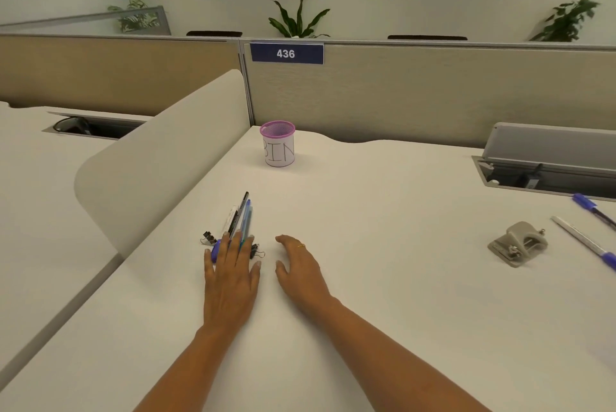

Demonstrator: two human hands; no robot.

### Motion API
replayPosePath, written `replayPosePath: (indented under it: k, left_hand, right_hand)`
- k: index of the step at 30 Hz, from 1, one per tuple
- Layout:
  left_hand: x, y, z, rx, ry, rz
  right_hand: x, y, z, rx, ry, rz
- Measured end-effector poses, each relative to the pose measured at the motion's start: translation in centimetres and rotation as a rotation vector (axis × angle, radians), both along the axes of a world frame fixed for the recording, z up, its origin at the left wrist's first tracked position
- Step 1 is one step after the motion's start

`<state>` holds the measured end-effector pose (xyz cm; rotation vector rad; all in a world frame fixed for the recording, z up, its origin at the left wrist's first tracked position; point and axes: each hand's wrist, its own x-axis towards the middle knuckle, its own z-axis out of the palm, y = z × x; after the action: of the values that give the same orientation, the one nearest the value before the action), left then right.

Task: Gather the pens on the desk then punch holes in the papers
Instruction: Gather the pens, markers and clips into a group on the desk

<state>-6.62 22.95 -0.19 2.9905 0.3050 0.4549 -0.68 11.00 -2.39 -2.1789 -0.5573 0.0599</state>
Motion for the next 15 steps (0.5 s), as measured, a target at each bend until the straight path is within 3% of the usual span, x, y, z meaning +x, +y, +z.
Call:
replayPosePath:
  k: [7, 15]
  left_hand:
    - [-0.3, -6.5, -1.1, -0.152, 0.052, -0.27]
    - [1.4, -13.7, -1.8, -0.194, 0.223, -0.257]
  right_hand:
    - [-1.3, -7.7, 0.3, -0.315, -0.14, -0.002]
    - [-1.7, -18.0, 0.8, -0.437, -0.08, -0.133]
